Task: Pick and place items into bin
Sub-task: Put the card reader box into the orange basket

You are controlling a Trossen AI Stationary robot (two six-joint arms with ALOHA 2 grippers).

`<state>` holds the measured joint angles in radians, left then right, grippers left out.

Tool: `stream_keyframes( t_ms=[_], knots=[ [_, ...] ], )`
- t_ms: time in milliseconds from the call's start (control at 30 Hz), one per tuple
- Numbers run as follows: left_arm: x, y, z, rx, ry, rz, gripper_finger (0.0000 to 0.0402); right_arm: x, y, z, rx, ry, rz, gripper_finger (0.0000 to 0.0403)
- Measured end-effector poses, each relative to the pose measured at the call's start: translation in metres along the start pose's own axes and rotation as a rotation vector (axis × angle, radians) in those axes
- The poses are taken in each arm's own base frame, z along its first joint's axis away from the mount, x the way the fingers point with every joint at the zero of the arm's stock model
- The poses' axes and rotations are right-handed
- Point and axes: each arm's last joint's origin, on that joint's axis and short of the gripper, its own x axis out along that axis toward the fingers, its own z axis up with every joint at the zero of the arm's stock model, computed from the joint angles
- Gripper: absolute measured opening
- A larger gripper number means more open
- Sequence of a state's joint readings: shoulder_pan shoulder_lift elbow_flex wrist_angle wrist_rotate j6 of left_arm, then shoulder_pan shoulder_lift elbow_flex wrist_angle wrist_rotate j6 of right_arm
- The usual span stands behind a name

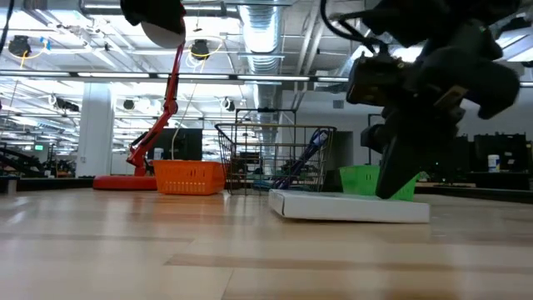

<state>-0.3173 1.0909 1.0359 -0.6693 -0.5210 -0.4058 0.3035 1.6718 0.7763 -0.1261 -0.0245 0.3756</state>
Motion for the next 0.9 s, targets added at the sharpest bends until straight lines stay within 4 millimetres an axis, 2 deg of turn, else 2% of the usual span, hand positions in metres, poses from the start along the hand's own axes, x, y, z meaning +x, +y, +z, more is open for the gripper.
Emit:
stream_keyframes(
  t_ms=[167,467,667,900],
  knots=[
    [0.031,-0.028,-0.008,0.134,0.046,0.011,0.0215,0.001,0.008,-0.002,-0.025,-0.025,-0.02,0.0],
    [0.085,-0.076,-0.029,0.317,0.068,-0.015,0.0215,0.008,-0.003,-0.021,0.047,-0.104,0.011,0.0],
    [0.105,-0.087,-0.04,0.335,0.087,-0.016,0.0215,0.011,-0.005,-0.032,0.104,-0.131,0.025,0.0],
    [0.119,-0.097,-0.046,0.32,0.095,-0.08,0.0215,0.011,-0.003,-0.034,0.099,-0.134,0.022,0.0]
  ],
)
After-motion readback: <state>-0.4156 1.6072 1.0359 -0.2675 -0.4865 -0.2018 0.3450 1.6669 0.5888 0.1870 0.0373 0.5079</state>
